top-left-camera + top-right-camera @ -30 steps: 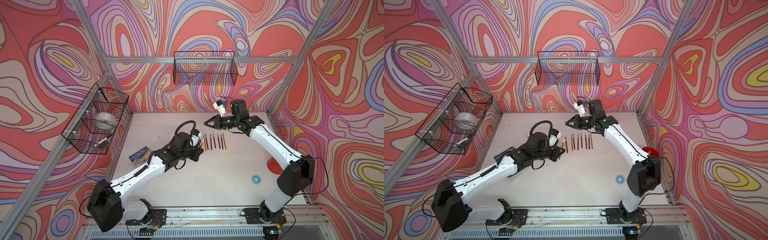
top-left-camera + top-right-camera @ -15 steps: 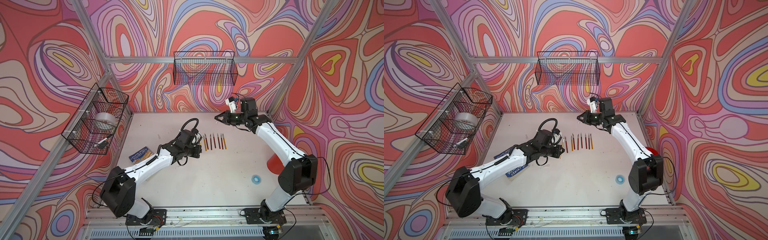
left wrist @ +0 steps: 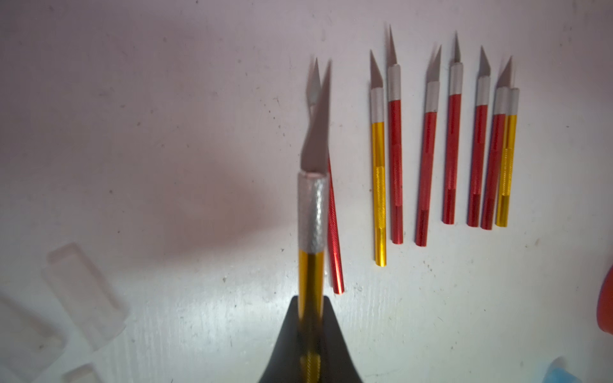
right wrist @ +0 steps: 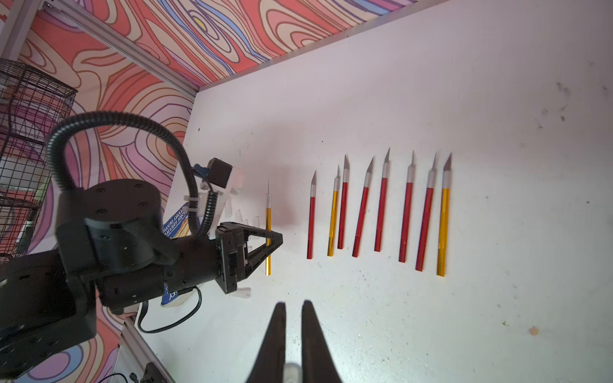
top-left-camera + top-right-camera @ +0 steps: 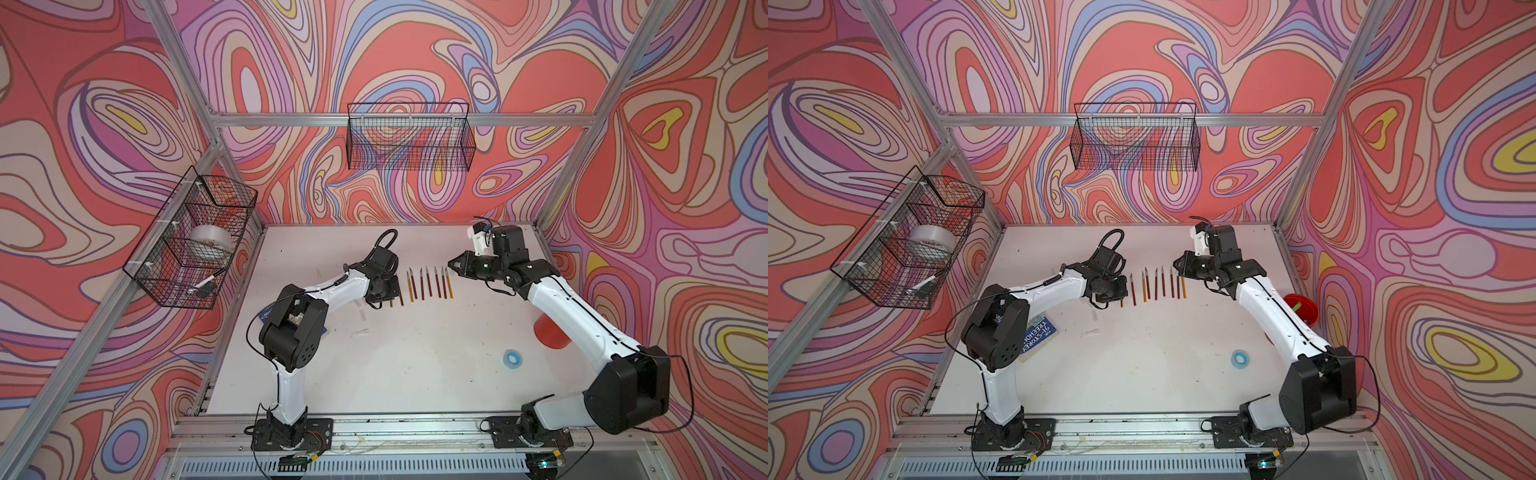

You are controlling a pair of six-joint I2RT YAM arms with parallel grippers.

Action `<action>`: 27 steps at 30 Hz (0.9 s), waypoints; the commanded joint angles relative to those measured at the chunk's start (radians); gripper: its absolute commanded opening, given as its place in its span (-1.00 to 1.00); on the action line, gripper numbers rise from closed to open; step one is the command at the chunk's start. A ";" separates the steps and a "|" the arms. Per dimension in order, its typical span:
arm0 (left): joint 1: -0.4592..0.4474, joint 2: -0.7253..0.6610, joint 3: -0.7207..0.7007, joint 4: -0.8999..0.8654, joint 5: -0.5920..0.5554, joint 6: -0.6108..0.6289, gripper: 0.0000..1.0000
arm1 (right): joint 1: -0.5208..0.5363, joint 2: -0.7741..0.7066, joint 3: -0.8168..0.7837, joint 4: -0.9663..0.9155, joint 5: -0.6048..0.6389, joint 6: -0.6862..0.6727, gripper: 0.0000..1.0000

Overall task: Remove protective caps from carving knives
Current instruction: Place the carving knife at the center of the board.

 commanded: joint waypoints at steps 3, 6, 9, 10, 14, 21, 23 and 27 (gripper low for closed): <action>0.004 0.089 0.072 -0.063 -0.055 -0.060 -0.86 | 0.002 -0.027 -0.040 -0.010 0.037 -0.030 -1.00; 0.006 0.120 0.099 -0.073 -0.069 -0.058 -0.82 | 0.002 -0.036 -0.052 -0.012 0.037 -0.035 -1.00; 0.007 0.148 0.134 -0.100 -0.077 -0.056 -0.71 | 0.002 -0.041 -0.064 -0.012 0.036 -0.036 -1.00; 0.007 0.153 0.143 -0.110 -0.077 -0.057 -0.66 | 0.002 -0.043 -0.066 -0.009 0.036 -0.037 -1.00; 0.007 0.164 0.147 -0.124 -0.078 -0.059 -0.36 | 0.001 -0.050 -0.074 -0.012 0.034 -0.039 -1.00; 0.012 0.179 0.143 -0.130 -0.081 -0.065 -0.25 | 0.001 -0.063 -0.074 -0.007 0.025 -0.031 -1.00; 0.012 0.176 0.140 -0.132 -0.085 -0.065 -0.25 | 0.002 -0.063 -0.074 -0.010 0.019 -0.031 -1.00; 0.013 0.163 0.138 -0.133 -0.090 -0.063 -0.26 | 0.002 -0.062 -0.082 -0.009 0.007 -0.024 -1.00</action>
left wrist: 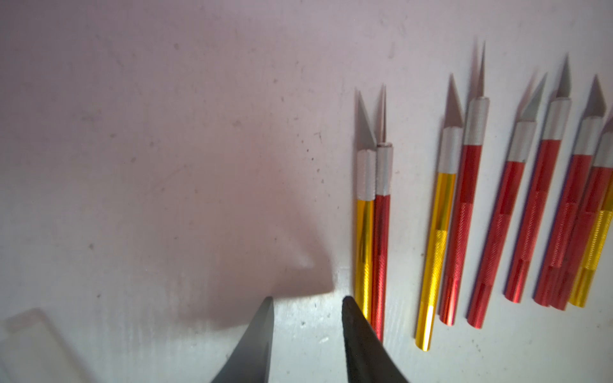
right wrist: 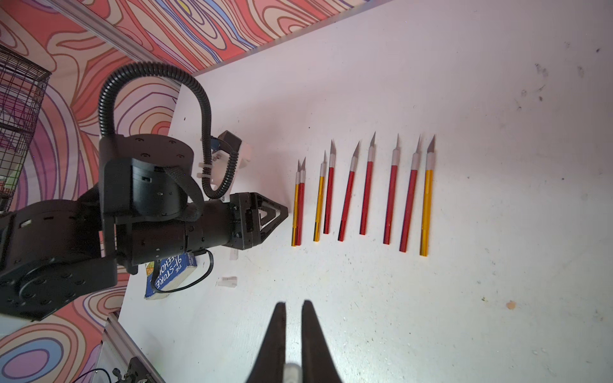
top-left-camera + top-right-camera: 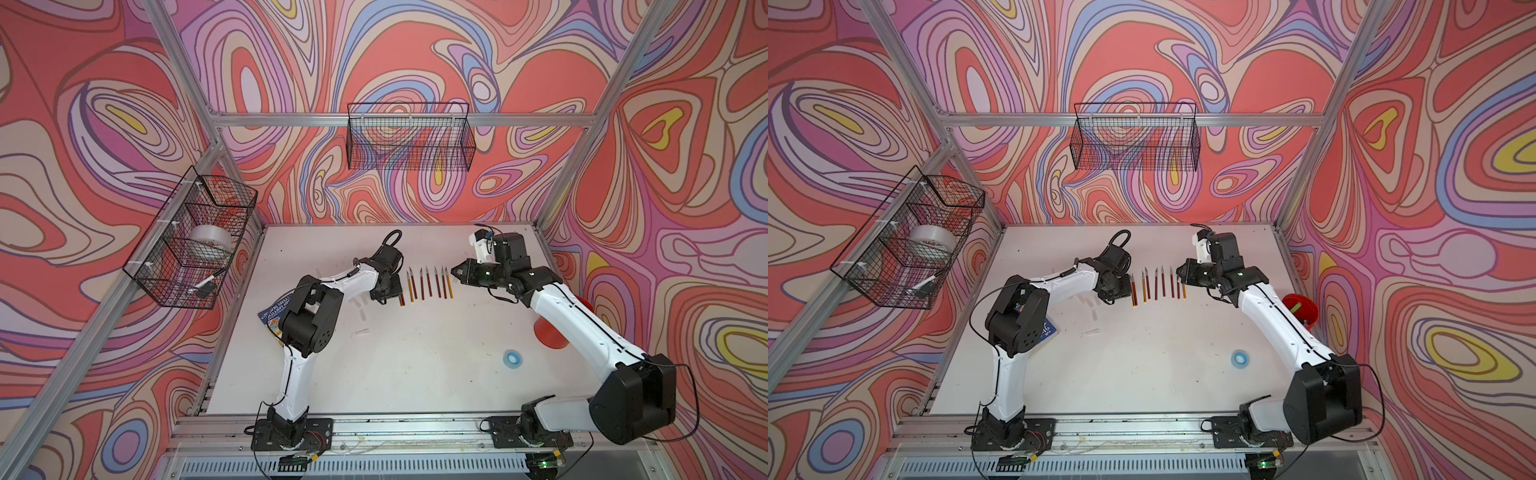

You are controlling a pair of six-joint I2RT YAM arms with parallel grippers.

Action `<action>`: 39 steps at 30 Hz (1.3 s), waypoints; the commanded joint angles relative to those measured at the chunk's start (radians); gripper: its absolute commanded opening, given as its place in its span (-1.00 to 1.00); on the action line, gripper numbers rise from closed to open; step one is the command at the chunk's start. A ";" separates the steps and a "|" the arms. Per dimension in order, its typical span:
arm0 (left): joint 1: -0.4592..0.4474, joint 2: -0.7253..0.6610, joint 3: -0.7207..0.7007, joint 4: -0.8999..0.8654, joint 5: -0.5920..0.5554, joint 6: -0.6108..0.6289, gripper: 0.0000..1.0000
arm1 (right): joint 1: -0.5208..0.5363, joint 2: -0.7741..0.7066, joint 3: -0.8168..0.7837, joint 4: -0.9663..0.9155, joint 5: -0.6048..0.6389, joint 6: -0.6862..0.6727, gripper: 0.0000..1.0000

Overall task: Remove protective caps from carving knives
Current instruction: Place the carving knife at the center of the board, then place the protective sleeve at the center of the board.

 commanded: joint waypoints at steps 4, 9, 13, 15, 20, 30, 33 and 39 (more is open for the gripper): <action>0.009 -0.005 -0.008 -0.045 -0.032 -0.018 -0.27 | 0.002 -0.022 -0.026 0.001 -0.023 0.005 -1.00; 0.008 -0.025 -0.027 0.026 0.001 -0.040 -0.32 | 0.002 -0.016 -0.040 0.014 -0.040 0.017 -1.00; 0.003 0.024 0.037 0.008 0.008 -0.045 -0.34 | 0.004 -0.004 -0.043 0.023 -0.049 0.026 -1.00; -0.001 0.042 0.055 0.008 0.011 -0.050 -0.33 | 0.004 0.001 -0.042 0.026 -0.049 0.026 -1.00; -0.010 0.057 0.083 -0.005 -0.018 -0.051 -0.33 | 0.005 0.014 -0.040 0.028 -0.050 0.026 -1.00; -0.021 0.093 0.133 -0.081 -0.074 -0.034 -0.31 | 0.007 0.028 -0.045 0.032 -0.058 0.028 -1.00; -0.023 0.090 0.128 -0.091 -0.088 -0.034 -0.31 | 0.008 0.026 -0.045 0.031 -0.058 0.030 -1.00; -0.022 0.080 0.103 -0.096 -0.108 -0.025 -0.31 | 0.008 0.022 -0.051 0.035 -0.060 0.036 -1.00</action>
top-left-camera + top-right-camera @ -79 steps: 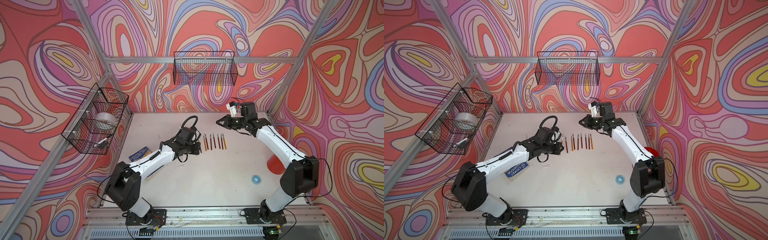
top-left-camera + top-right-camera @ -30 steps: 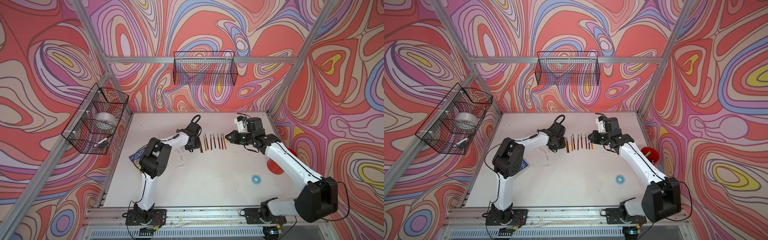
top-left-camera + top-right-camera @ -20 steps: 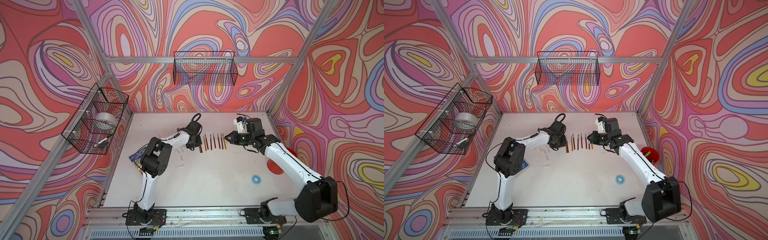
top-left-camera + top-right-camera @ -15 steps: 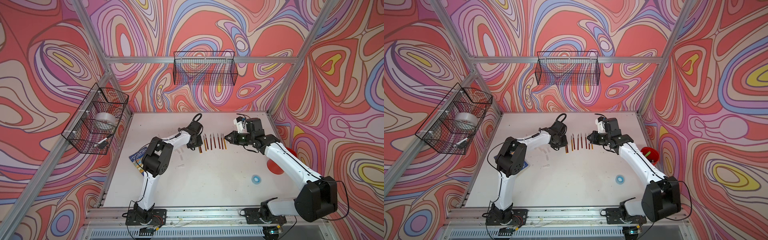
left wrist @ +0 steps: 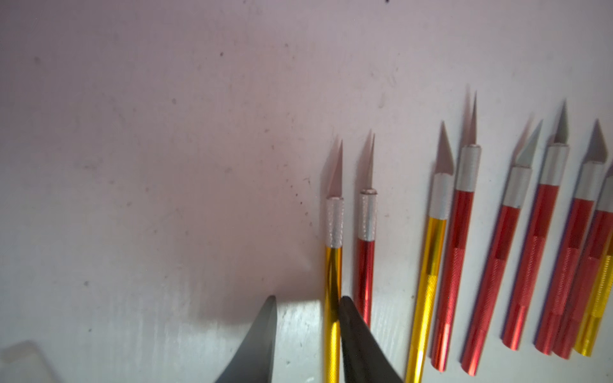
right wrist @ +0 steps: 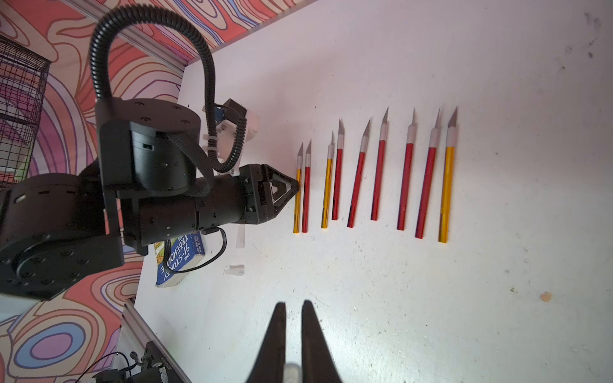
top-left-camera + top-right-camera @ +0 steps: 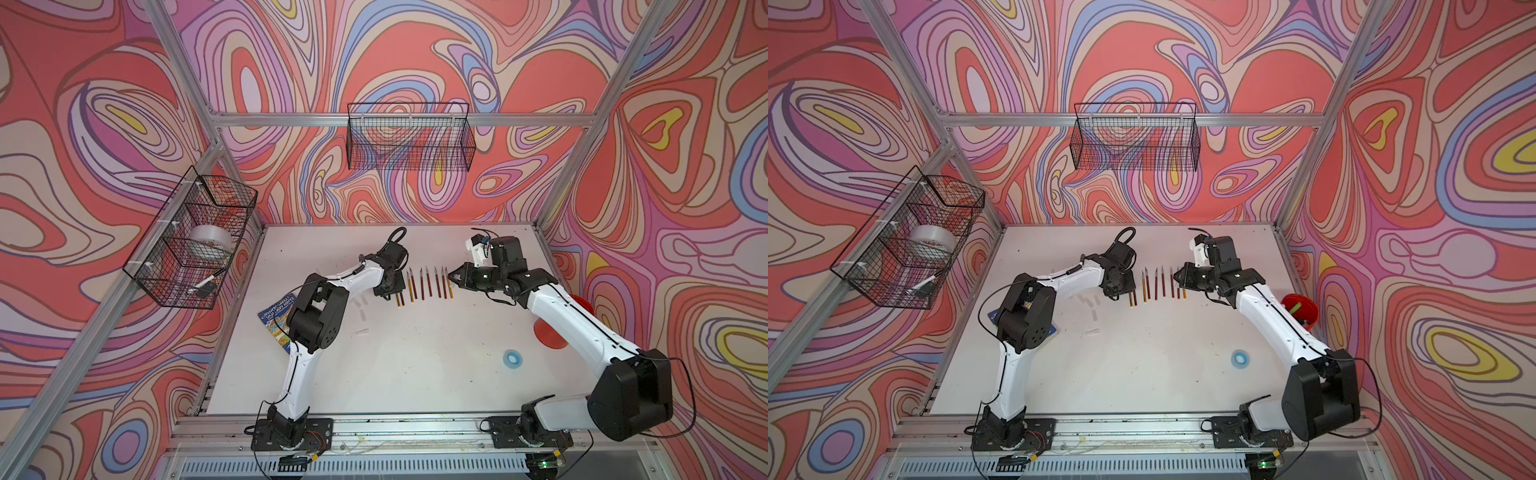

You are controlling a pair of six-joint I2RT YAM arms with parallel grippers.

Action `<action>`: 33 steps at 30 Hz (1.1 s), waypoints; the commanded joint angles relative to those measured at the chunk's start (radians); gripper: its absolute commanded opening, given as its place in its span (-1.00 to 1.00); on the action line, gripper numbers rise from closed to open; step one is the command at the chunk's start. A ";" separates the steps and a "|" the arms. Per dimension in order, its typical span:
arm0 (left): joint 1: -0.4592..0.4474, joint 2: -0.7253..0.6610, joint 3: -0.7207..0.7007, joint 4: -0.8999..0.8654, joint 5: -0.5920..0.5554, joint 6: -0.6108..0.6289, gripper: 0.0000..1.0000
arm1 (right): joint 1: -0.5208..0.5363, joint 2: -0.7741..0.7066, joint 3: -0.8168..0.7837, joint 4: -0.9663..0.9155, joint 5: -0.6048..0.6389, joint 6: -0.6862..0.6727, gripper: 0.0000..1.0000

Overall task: Remove protective caps from carving knives
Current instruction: Place the protective sleeve at the center of the board.

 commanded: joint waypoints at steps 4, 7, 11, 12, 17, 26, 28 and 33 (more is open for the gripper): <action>-0.004 0.009 -0.020 -0.058 -0.043 0.002 -0.31 | 0.005 -0.002 -0.022 0.021 -0.009 0.011 -1.00; -0.004 -0.014 -0.048 -0.034 -0.044 0.002 -0.30 | 0.006 -0.004 -0.023 0.020 -0.014 0.009 -1.00; -0.005 -0.018 -0.036 -0.037 -0.040 0.006 -0.29 | 0.007 -0.004 -0.020 0.015 -0.013 0.006 -1.00; -0.005 -0.017 -0.031 -0.038 -0.039 0.005 -0.30 | 0.009 -0.004 -0.020 0.013 -0.014 0.005 -1.00; -0.005 -0.045 -0.032 -0.033 -0.033 -0.005 -0.29 | 0.020 -0.004 -0.012 -0.003 -0.007 -0.002 -1.00; -0.002 -0.366 -0.220 0.001 -0.129 -0.004 -0.25 | 0.208 0.081 0.056 -0.061 0.159 -0.032 -1.00; 0.006 -0.452 -0.279 0.013 -0.143 0.000 -0.24 | 0.279 0.135 0.078 -0.054 0.205 -0.027 -1.00; 0.033 -0.632 -0.393 -0.008 -0.170 0.003 -0.23 | 0.421 0.319 0.161 -0.014 0.242 -0.008 -1.00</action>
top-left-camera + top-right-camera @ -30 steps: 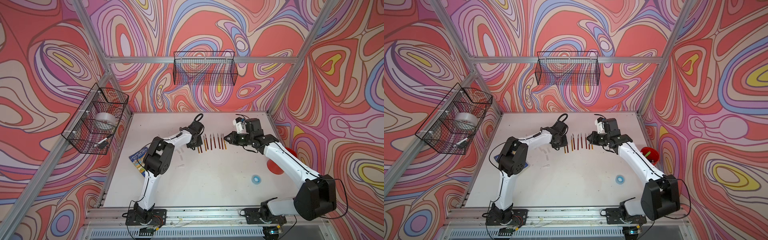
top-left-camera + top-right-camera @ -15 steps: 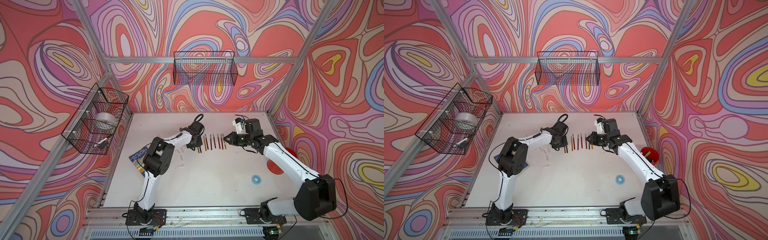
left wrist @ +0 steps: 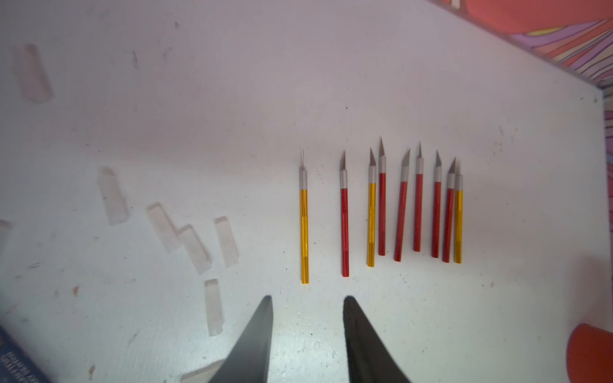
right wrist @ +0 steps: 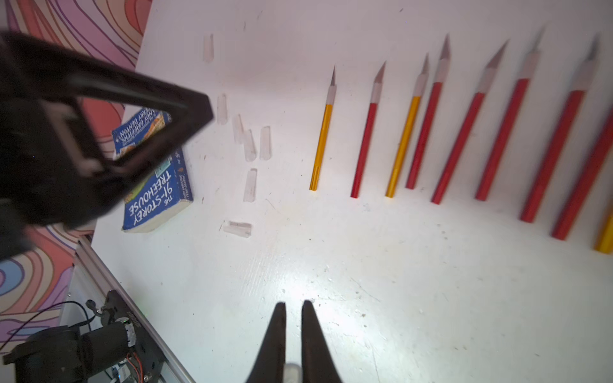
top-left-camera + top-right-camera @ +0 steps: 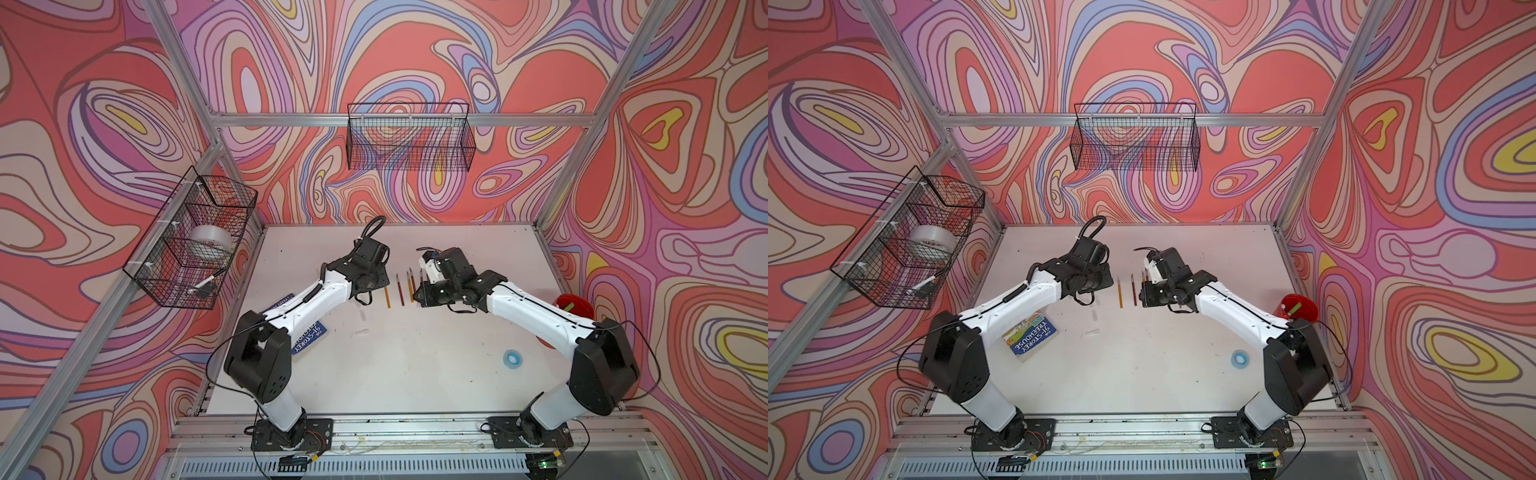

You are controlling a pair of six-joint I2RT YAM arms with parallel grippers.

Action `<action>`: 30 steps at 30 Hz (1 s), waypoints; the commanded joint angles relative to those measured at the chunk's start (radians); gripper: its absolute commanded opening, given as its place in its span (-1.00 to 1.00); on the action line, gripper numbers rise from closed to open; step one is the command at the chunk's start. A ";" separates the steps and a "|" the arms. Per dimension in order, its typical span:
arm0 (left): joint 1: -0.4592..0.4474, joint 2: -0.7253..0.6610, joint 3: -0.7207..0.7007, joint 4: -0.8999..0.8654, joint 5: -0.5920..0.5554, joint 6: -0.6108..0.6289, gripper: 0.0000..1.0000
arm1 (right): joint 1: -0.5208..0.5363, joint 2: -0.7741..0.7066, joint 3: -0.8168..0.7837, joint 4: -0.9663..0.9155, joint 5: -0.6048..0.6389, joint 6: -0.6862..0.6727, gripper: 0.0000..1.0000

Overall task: Remove protective caps from carving knives
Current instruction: Place the protective sleeve at the center of the board.

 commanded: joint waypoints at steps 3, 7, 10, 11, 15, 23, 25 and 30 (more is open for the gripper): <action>0.033 -0.155 -0.139 -0.032 -0.091 -0.009 -0.21 | 0.103 0.223 0.130 0.031 0.061 0.004 -1.00; 0.079 -0.258 -0.231 -0.038 -0.092 -0.015 -0.20 | 0.143 0.373 0.228 0.054 0.065 0.010 -1.00; 0.107 -0.297 -0.279 -0.039 -0.080 -0.014 -0.20 | 0.148 0.463 0.293 0.055 0.063 0.015 -1.00; 0.116 -0.303 -0.291 -0.039 -0.072 -0.015 -0.20 | 0.150 0.487 0.317 0.049 0.067 0.014 -1.00; 0.132 -0.305 -0.321 -0.017 -0.042 -0.019 -0.20 | 0.163 0.561 0.403 0.016 0.077 0.009 -0.90; 0.140 -0.269 -0.333 0.013 -0.009 -0.023 -0.20 | 0.176 0.599 0.453 -0.001 0.076 0.010 -0.37; 0.140 -0.260 -0.331 0.021 0.000 -0.024 -0.20 | 0.176 0.594 0.450 0.002 0.085 0.010 -0.33; 0.140 -0.250 -0.322 0.019 0.008 -0.024 -0.21 | 0.176 0.572 0.452 0.009 0.104 0.009 -0.30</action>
